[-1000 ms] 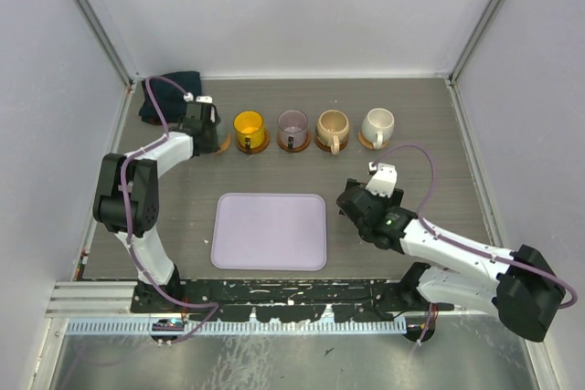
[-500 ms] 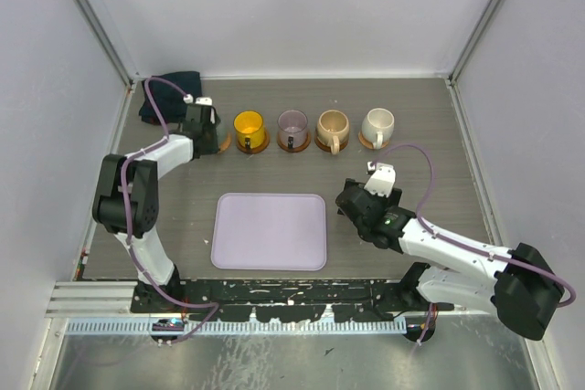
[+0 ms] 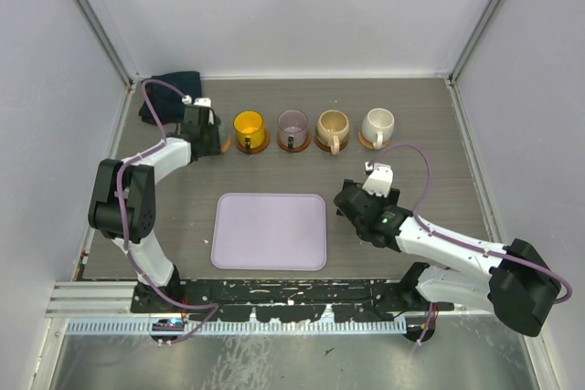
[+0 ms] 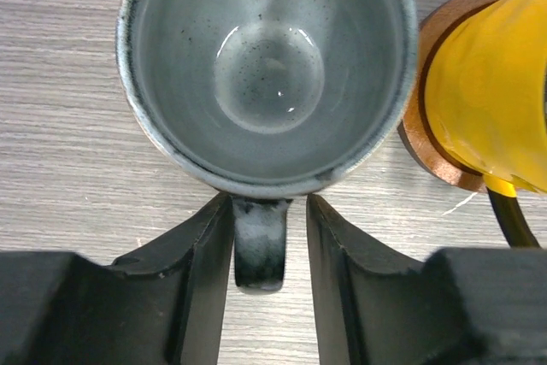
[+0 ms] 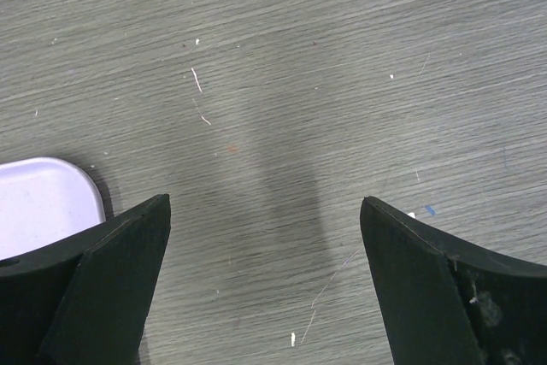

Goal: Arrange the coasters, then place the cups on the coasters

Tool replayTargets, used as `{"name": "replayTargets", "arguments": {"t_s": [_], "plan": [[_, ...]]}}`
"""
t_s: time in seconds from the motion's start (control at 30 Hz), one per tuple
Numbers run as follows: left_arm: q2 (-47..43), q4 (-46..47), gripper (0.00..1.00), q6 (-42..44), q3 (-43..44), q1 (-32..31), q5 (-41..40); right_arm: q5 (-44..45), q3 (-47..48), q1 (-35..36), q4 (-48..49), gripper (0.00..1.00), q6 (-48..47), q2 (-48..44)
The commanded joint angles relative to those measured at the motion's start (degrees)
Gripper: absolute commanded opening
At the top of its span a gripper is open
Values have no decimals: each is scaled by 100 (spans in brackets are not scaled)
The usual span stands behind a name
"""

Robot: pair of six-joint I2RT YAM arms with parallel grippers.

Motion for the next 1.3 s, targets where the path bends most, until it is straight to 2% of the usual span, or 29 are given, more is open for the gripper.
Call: {"name": "replayTargets", "arguments": {"t_s": [0.0, 0.63, 1.27], "plan": [[-394, 377, 42, -81, -70, 24, 114, 31, 91, -18, 210, 97, -78, 40], [-616, 118, 47, 5, -244, 27, -470, 1, 39, -16, 225, 97, -63, -7], [-731, 26, 47, 91, -374, 32, -607, -78, -61, -13, 191, 97, 19, -146]]}}
